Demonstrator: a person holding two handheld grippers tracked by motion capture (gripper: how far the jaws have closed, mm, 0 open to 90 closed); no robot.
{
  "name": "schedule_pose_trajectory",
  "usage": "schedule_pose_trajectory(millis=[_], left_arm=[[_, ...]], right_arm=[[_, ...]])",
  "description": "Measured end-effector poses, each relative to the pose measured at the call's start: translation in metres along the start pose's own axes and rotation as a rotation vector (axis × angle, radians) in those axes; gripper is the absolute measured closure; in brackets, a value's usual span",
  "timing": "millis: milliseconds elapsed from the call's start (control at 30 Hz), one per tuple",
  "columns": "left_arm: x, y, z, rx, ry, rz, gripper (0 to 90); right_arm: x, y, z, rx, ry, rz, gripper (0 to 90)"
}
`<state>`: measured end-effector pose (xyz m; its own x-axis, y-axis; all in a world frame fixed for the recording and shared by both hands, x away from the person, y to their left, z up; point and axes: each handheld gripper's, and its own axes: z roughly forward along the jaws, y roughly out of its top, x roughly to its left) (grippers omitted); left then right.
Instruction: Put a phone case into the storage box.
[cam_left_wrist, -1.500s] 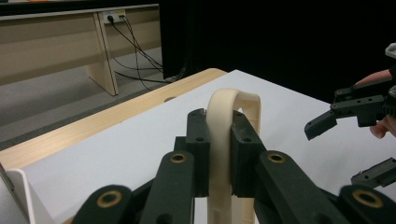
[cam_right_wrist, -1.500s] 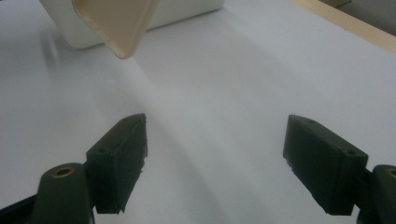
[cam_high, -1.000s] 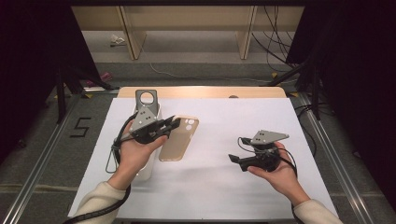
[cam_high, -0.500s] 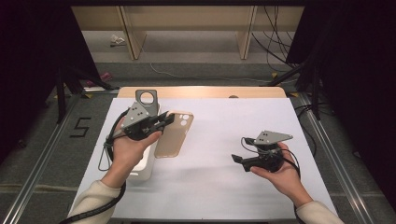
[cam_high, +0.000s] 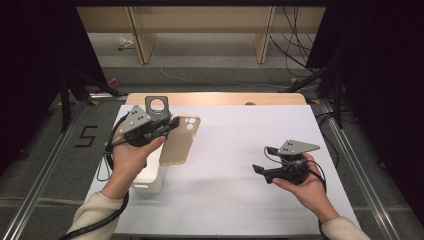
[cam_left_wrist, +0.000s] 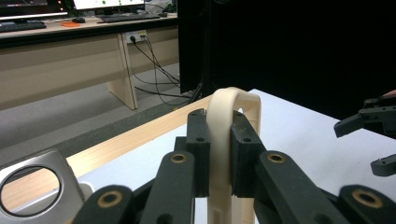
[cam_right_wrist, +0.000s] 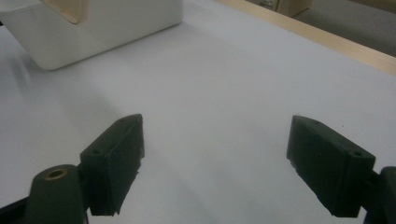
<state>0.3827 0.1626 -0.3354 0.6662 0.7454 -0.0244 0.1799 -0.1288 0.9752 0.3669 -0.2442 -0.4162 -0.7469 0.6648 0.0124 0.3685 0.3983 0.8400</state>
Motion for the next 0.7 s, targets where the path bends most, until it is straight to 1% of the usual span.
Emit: schedule_pose_trajectory(millis=[233, 500, 700], left_arm=[[0.003, 0.002, -0.003, -0.003, 0.005, 0.001, 80.5], [0.013, 0.006, -0.011, -0.020, 0.027, -0.007, 80.5], [0.017, 0.008, -0.015, -0.027, 0.040, -0.010, 80.5]], right_arm=[[-0.001, -0.001, -0.003, -0.006, -0.006, 0.004, 19.8], [-0.001, -0.002, -0.004, -0.007, -0.010, 0.006, 19.5], [-0.001, -0.002, -0.004, -0.007, -0.012, 0.007, 19.4]])
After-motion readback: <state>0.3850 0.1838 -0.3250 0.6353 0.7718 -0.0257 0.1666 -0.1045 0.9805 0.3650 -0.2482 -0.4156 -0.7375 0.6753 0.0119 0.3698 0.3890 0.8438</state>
